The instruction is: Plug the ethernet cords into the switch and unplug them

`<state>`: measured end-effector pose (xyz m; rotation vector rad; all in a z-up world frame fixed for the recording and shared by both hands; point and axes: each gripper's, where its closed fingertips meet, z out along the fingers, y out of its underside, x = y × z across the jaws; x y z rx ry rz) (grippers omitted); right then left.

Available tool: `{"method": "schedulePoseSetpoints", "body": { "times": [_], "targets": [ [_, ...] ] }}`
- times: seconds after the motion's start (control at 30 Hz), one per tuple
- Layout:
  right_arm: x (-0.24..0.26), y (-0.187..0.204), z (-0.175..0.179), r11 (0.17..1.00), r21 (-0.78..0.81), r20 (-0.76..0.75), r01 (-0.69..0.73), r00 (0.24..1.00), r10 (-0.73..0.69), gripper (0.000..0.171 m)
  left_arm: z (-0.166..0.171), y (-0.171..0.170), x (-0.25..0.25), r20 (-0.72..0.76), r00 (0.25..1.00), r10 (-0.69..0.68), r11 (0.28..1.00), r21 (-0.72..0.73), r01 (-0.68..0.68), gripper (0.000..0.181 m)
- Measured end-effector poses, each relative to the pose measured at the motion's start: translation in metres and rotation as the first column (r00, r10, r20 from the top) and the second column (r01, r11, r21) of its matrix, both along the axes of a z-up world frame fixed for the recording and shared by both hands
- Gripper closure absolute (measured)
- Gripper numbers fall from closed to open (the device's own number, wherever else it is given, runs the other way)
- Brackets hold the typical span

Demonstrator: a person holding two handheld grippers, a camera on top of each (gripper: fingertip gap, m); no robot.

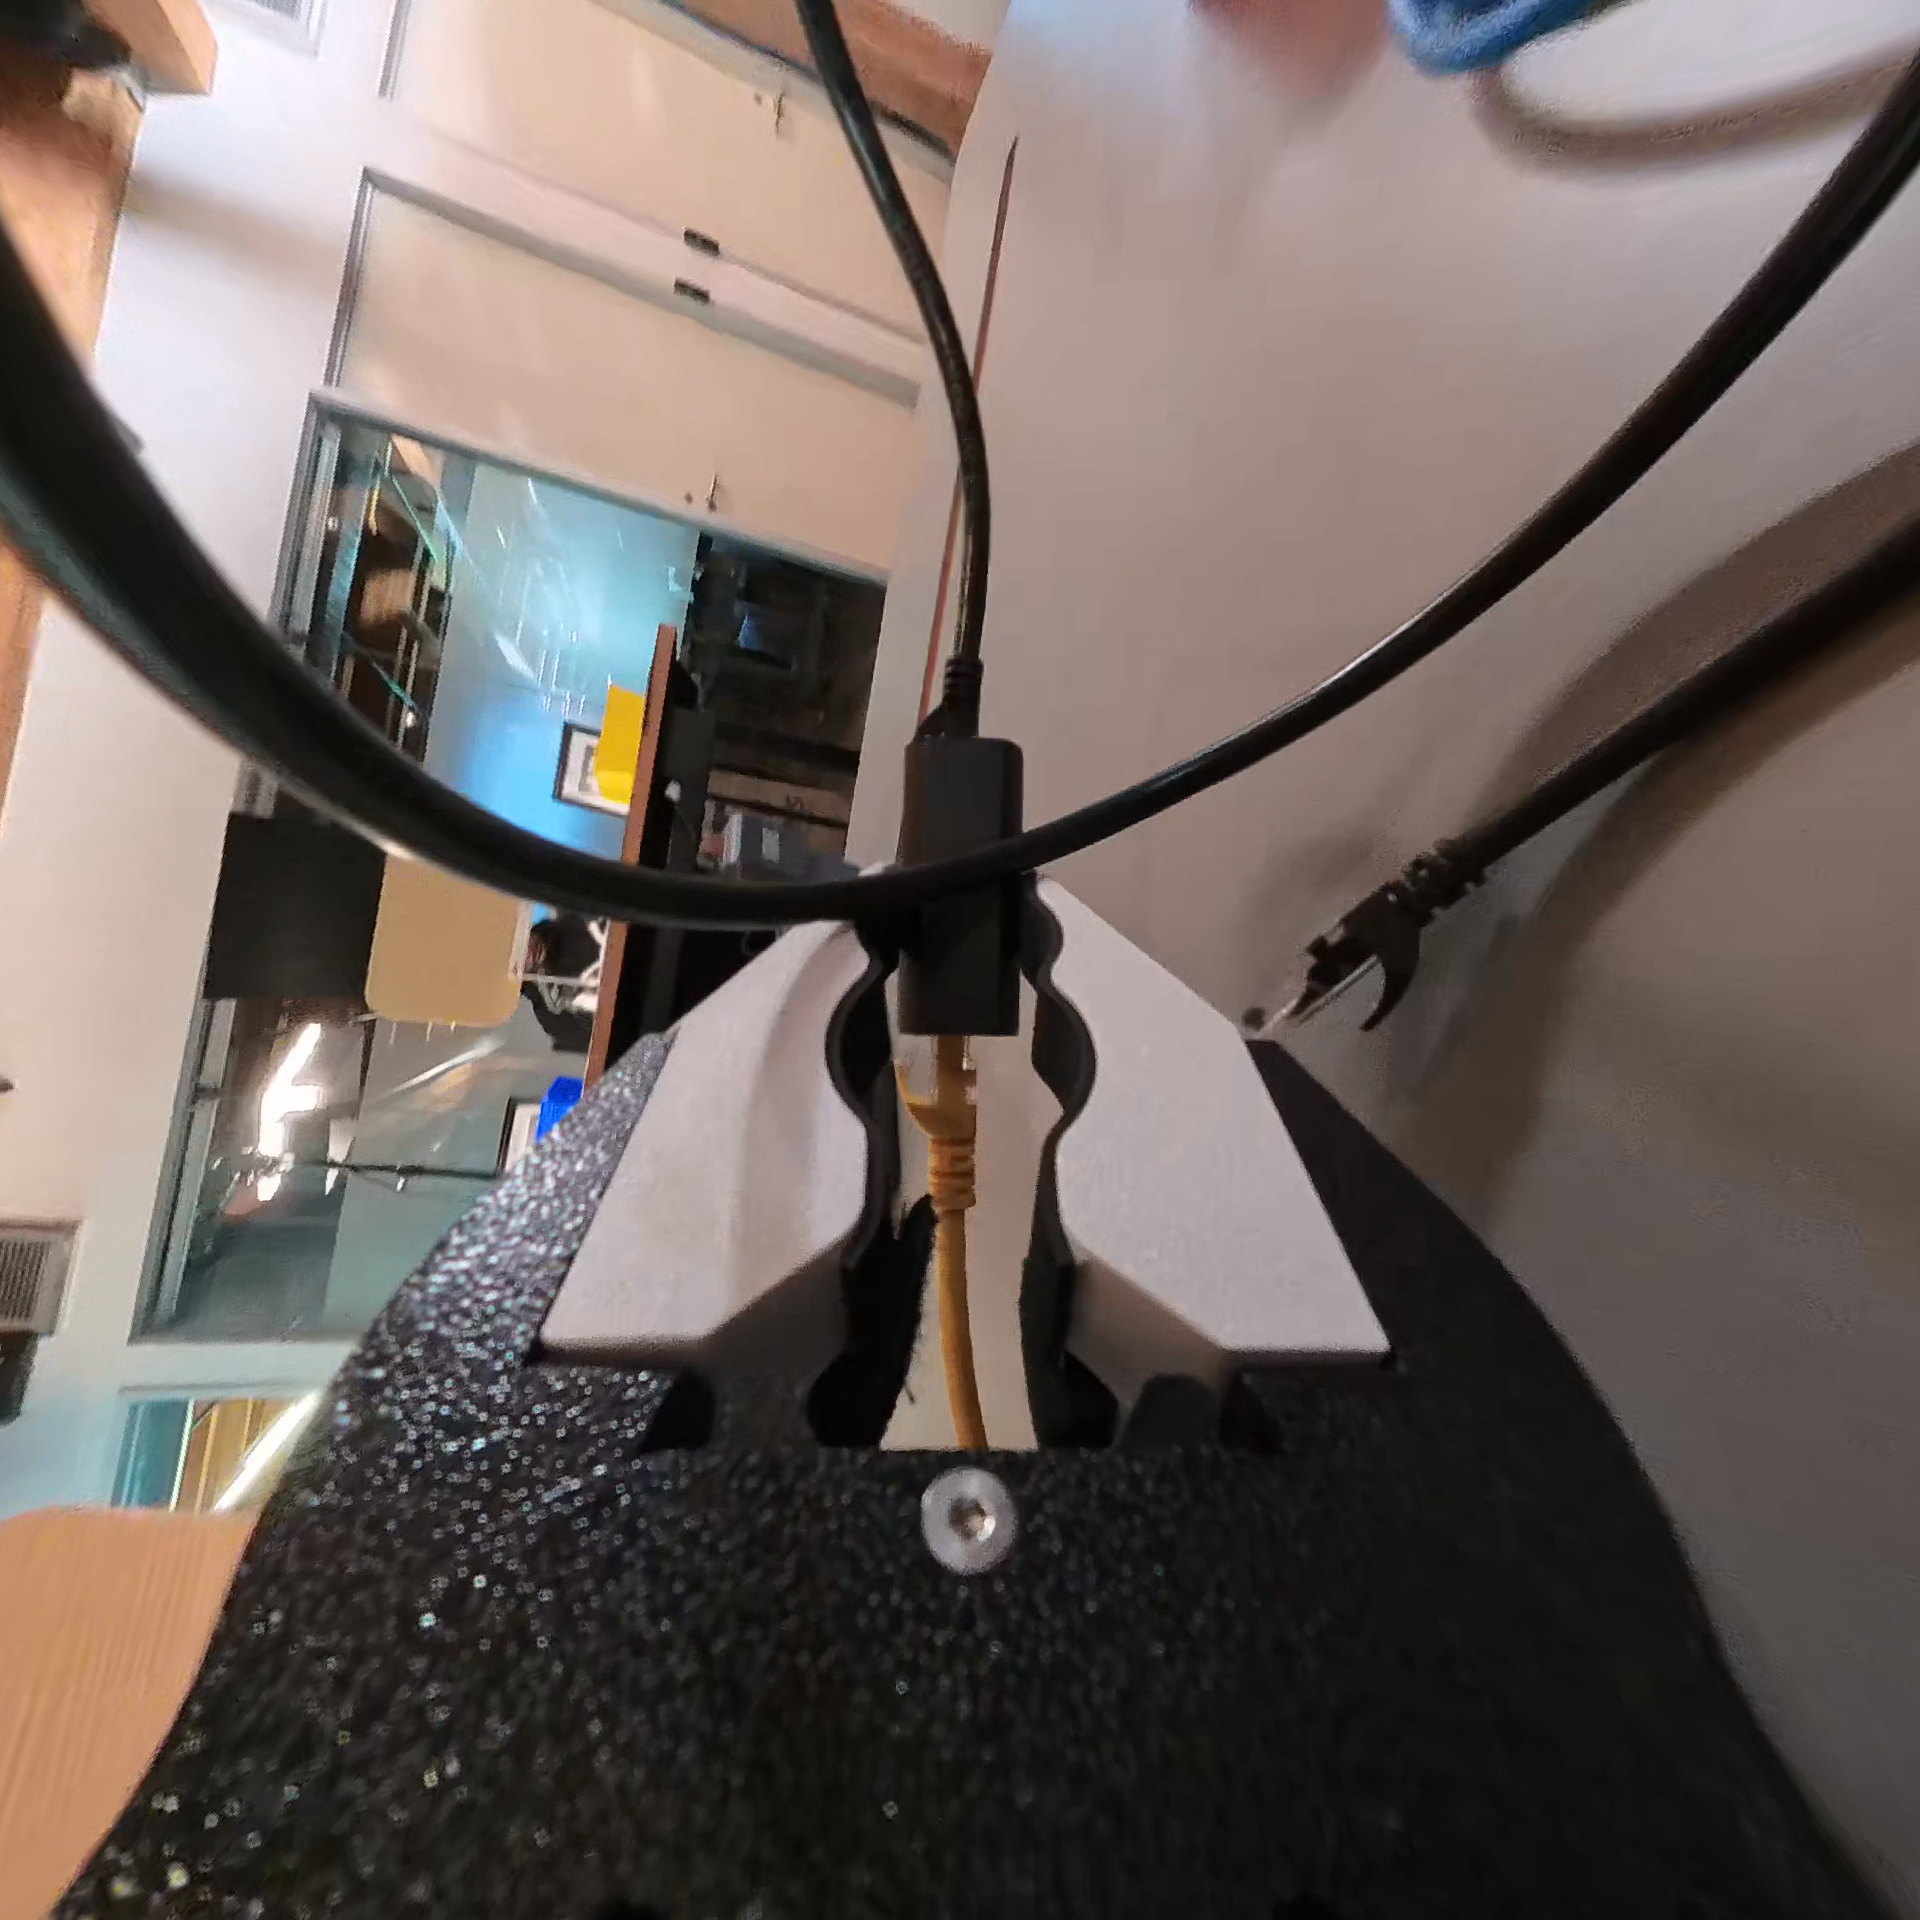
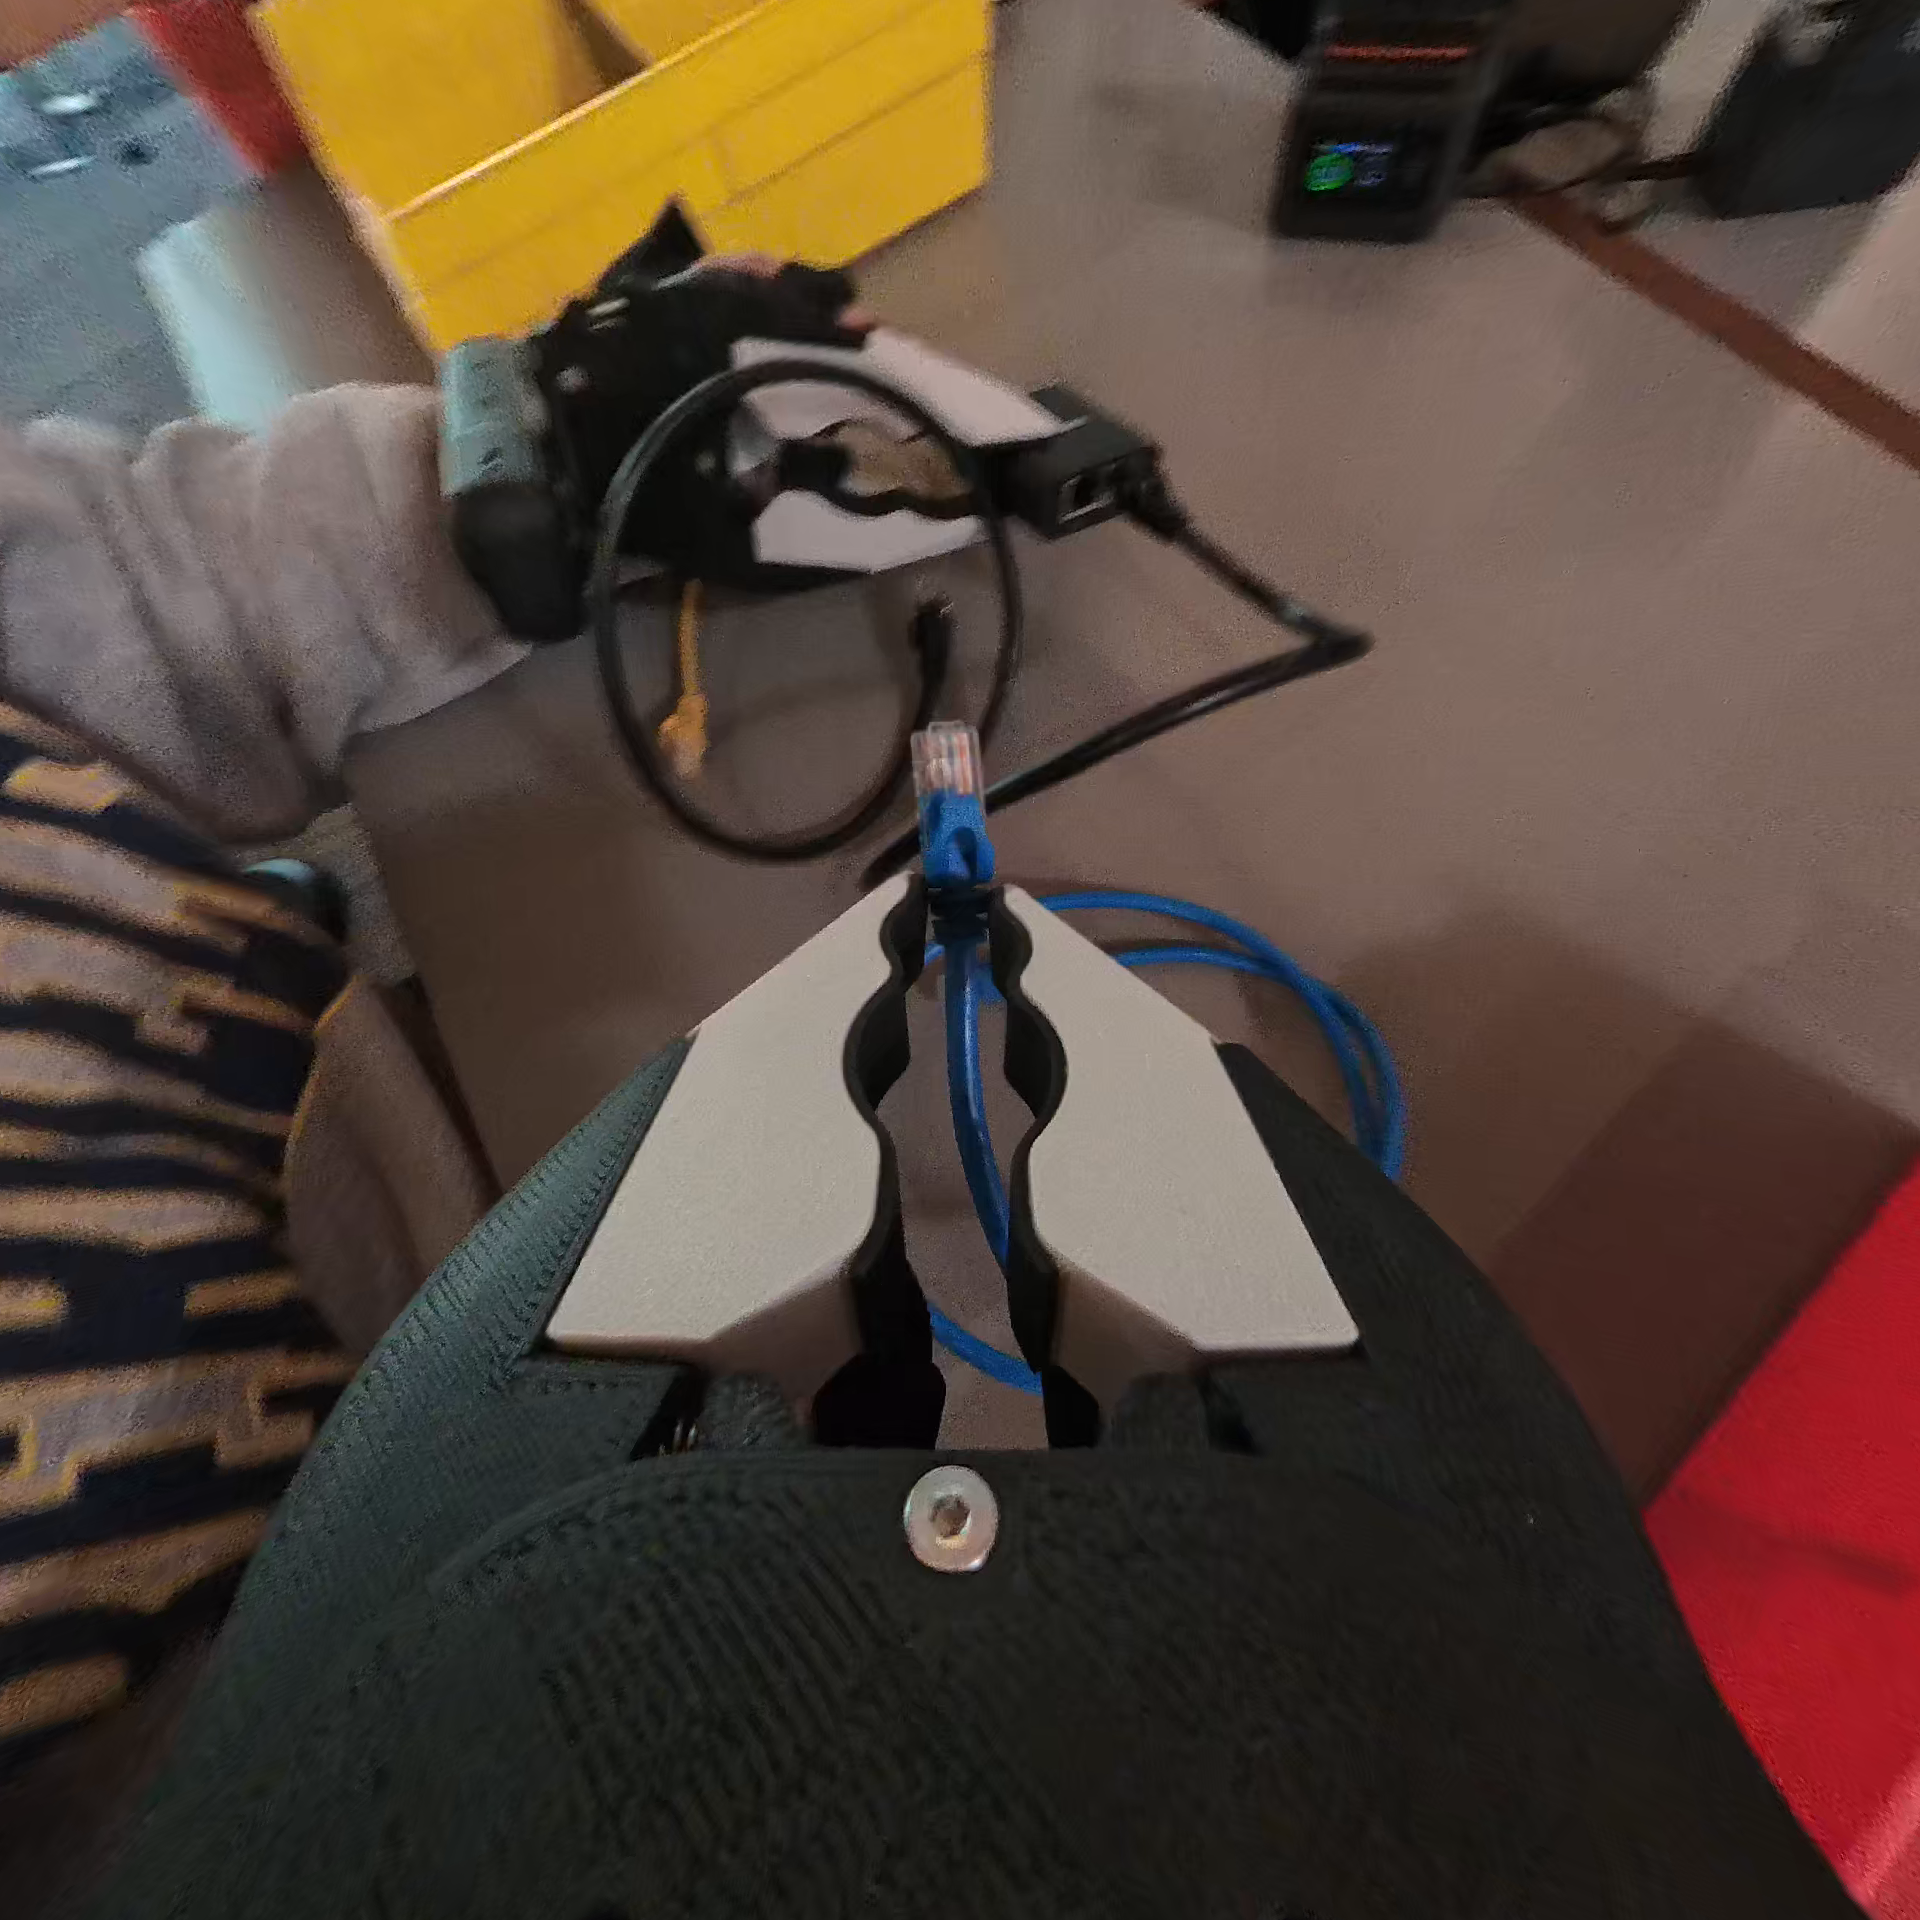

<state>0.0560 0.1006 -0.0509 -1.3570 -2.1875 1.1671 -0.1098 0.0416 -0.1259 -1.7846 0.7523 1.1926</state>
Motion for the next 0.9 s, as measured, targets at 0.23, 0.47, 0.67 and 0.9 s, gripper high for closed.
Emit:
{"method": "schedulePoseSetpoints", "body": {
  "times": [0.23, 0.47, 0.67, 0.9],
  "targets": [
    [-0.042, -0.039, 0.017, 0.986, 0.159, 0.006, 0.051, 0.999, -0.053, 0.161, -0.004, 0.007, 0.038, 0.079, 0.974, -0.211, 0.977, 0.011, 0.211, 0.161],
    [-0.059, -0.051, -0.022, 0.981, 0.185, 0.289, -0.061, 0.957, 0.005, 0.161, -0.014, 0.005, 0.063, 0.248, 0.899, -0.36, 0.93, 0.018, 0.367, 0.161],
    [-0.049, -0.04, -0.077, 0.971, 0.204, 0.554, -0.125, 0.832, -0.009, 0.161, -0.022, 0.002, 0.083, 0.33, 0.841, -0.428, 0.89, -0.011, 0.457, 0.161],
    [-0.05, -0.036, -0.101, 0.978, 0.172, 0.608, -0.115, 0.794, -0.013, 0.161, -0.031, 0.0, 0.087, 0.364, 0.827, -0.429, 0.879, -0.045, 0.476, 0.161]
  ]
}}
